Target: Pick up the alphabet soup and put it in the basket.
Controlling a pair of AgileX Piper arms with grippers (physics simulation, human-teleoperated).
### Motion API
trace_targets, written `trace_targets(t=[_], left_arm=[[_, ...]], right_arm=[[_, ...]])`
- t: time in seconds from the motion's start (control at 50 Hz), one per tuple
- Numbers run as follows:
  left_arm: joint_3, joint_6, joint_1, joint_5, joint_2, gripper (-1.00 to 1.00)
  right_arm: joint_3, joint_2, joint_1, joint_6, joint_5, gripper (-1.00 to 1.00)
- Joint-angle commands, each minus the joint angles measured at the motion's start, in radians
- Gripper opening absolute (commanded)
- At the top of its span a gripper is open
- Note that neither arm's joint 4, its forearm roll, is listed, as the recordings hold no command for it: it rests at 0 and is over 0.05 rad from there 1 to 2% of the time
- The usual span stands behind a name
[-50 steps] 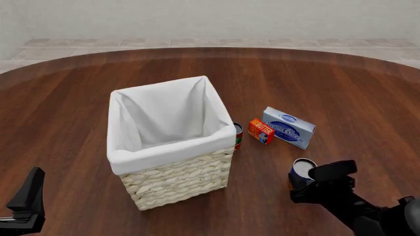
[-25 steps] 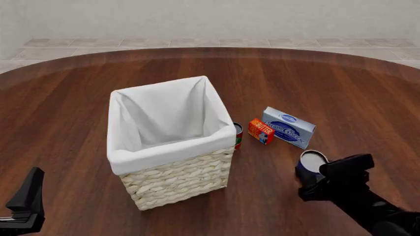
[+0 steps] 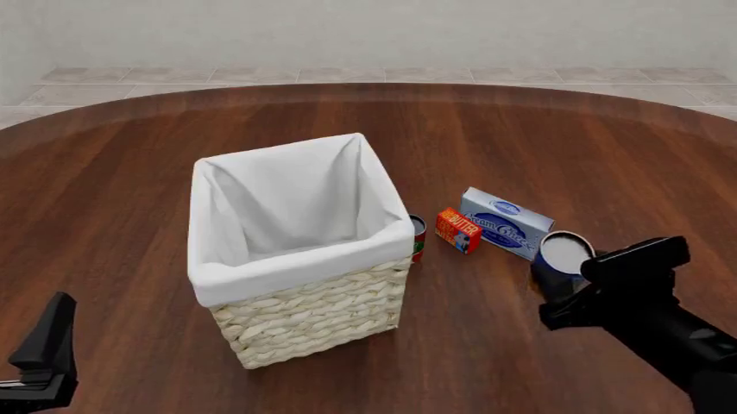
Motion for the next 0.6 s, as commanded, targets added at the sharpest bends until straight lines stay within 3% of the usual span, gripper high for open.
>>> trace_targets(t=[0.02,0.38,0.48,0.52,0.6], left_arm=[[0.000,-0.002,0.002,0.000,0.000,1.00],[0.000,-0.003,0.006,-0.002,0.000,1.00],[0.000,-0.002,0.007,-0.004,0.000,1.00],[0.000,-0.003,0.008,-0.004,0.000,1.00],[0.000,-0.003,0.007,-0.005,0.000,1.00]], right_arm=[[-0.093,-0.064,0.006,-0.010,0.113,-1.00],[-0.255,-0.041,0.014,-0.031,0.223,-1.00],[-0.297,-0.033,0.005,-0.002,0.254,-1.00],[-0.312,-0.048,0.027,0.035,0.272,-1.00],[-0.351,-0.035,0.017,0.031,0.298,-1.00]])
